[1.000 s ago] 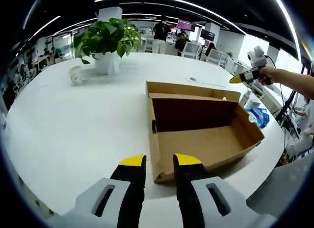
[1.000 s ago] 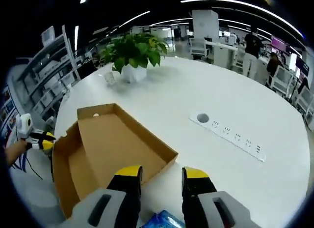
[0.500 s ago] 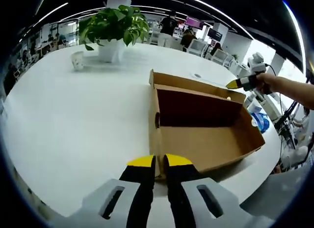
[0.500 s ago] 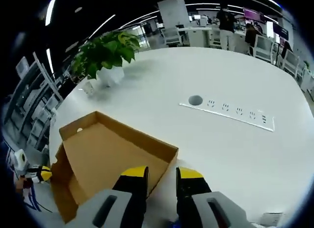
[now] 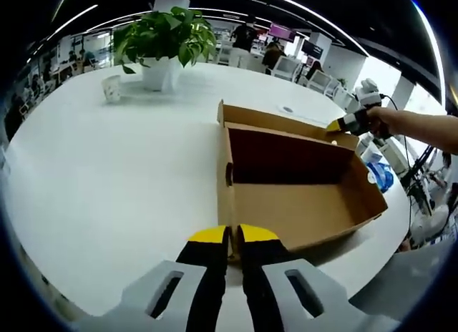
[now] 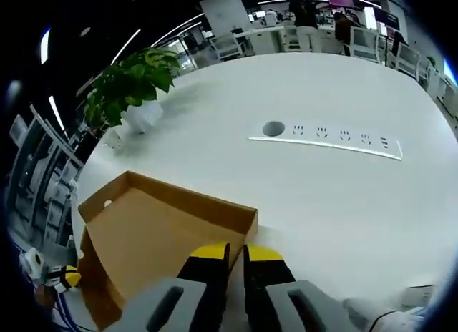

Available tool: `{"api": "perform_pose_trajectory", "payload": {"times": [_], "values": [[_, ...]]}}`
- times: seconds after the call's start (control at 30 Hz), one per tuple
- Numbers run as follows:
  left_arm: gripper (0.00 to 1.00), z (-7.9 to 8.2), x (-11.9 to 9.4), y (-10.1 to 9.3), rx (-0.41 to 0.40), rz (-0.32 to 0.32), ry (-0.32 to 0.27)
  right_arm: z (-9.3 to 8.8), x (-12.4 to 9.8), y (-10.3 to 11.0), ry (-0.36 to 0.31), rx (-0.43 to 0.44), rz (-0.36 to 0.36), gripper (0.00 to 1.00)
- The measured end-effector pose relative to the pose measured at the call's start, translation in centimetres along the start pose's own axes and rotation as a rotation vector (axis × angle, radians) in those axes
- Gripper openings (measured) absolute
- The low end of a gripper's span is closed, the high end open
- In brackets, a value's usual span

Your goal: Operate the shoe box by opening the lid, removing the specified soft item, and placing it in the target area until the item is outside and the box remains undamaged.

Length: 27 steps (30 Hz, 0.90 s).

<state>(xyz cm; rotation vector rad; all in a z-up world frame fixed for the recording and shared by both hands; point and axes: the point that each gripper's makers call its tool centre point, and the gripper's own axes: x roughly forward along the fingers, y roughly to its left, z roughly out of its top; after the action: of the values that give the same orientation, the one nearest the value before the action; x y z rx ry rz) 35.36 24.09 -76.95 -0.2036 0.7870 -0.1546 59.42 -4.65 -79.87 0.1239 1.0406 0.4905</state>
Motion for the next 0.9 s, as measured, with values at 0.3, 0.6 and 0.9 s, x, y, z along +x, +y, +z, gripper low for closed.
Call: {"api": "perform_pose_trajectory", "payload": {"times": [0.3,0.6,0.9], "values": [[0.03,0.0,0.1,0.0,-0.03,0.002,0.005,0.0,-0.4,0.0,-0.014,-0.005,-0.024,0.0],[0.02,-0.2,0.0,-0.3,-0.037,-0.01,0.024,0.6,-1.0,0.3,-0.049,-0.022,-0.03,0.0],[0.02,-0.2,-0.1,-0.4,-0.051,-0.014,0.025,1.1,-1.5,0.6,-0.075,-0.034,-0.02,0.0]]}}
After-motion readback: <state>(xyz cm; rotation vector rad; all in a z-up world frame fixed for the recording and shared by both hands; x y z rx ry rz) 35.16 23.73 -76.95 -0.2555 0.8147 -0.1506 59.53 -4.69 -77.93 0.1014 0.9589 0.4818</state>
